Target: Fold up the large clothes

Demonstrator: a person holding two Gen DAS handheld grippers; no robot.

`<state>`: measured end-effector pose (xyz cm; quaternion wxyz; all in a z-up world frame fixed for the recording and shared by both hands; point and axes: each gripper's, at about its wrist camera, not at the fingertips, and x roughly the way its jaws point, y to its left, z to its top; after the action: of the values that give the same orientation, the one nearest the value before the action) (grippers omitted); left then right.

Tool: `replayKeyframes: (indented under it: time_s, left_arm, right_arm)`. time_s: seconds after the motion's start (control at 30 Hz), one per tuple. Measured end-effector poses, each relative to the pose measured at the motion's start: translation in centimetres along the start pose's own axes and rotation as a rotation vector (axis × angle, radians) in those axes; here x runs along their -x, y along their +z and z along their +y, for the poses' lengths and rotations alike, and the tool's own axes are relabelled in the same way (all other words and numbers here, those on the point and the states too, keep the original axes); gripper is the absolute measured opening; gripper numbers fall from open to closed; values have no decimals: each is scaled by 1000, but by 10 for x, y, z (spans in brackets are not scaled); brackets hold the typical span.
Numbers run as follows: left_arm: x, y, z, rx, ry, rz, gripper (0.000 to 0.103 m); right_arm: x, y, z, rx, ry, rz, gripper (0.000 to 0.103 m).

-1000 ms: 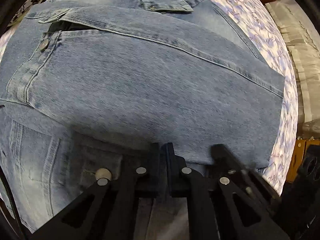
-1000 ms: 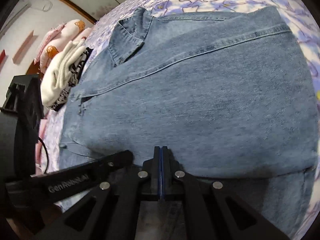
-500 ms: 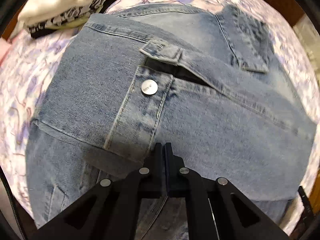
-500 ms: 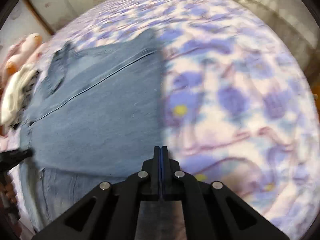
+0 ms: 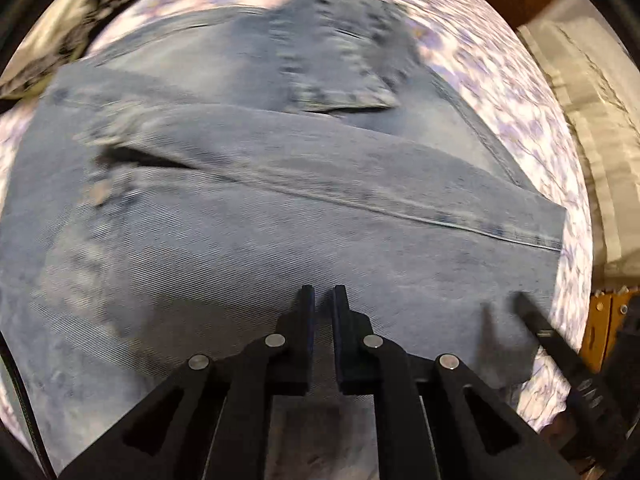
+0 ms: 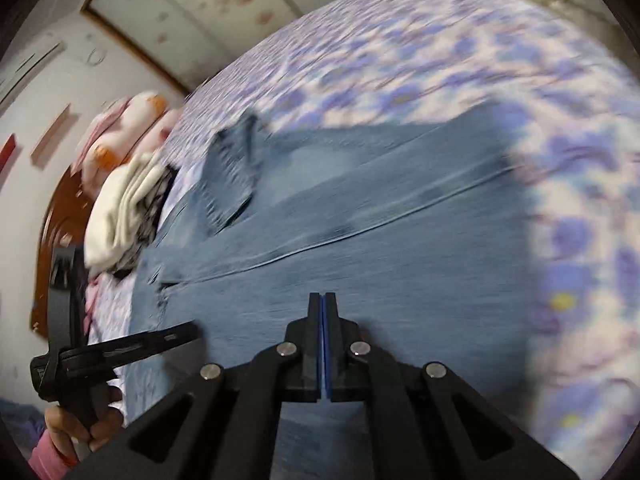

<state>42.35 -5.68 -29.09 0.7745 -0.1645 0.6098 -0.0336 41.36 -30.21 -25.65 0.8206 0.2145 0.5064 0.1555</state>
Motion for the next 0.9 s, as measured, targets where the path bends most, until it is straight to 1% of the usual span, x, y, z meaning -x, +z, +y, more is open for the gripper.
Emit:
replayKeyframes:
  time_s: [0.07,0.13,0.2,0.27,0.33,0.43,0.47,0.5,0.57,0.6,0.67,0.7,0.73,0.77,0.8,0.83,0.9]
  left_arm:
    - [-8,7,-8,-9,-6,-14,6]
    - [-15,17,-13,-8,-11,-37,6]
    - [-24,35,-16,17,-20,-55,6]
    - [-30,46,-13,64,-40,-67,6]
    - [-35,58,-7,99,-48,-84,6]
    - [-32,69,8,153,-62,-118,6]
    - [-32,72,12,166,-61,-123,6]
    - [-30,71,15,172,-58,-129,6]
    - [-27,75,22,181,-15,-152,6]
    - [-25,77,27,182,3,-161,6]
    - [-21,81,39,186,64,-174,6]
    - [-15,79,48,187,84,-179,6]
    - [-12,81,55,191,114,-191,6]
    - [-10,83,62,203,135,-203,6]
    - [-9,84,67,213,138,-206,6]
    - [-9,85,73,230,132,-205,6]
    - [-10,88,78,244,126,-209,6]
  right_arm:
    - [-22,1,7,3,26,21,0]
    - [-41,0,12,19,32,23,0]
    - [-55,5,12,25,25,14,0]
    - [-61,14,10,13,46,-15,0]
    - [-64,24,8,18,42,-35,0]
    - [-62,41,4,85,-58,-83,0]
    - [-61,46,-2,89,-93,-91,0]
    - [-58,51,-11,79,-110,-95,0]
    - [-45,59,-29,50,-139,-120,0]
    - [-39,61,-36,51,-164,-134,0]
    - [-26,64,-53,50,-220,-161,0]
    - [-21,65,-60,43,-216,-168,0]
    - [-15,66,-68,30,-231,-178,0]
    - [-11,68,-73,25,-278,-197,0]
    - [-5,69,-78,20,-301,-216,0]
    - [-1,70,-82,7,-306,-225,0]
    - [7,71,-95,-59,-304,-244,0]
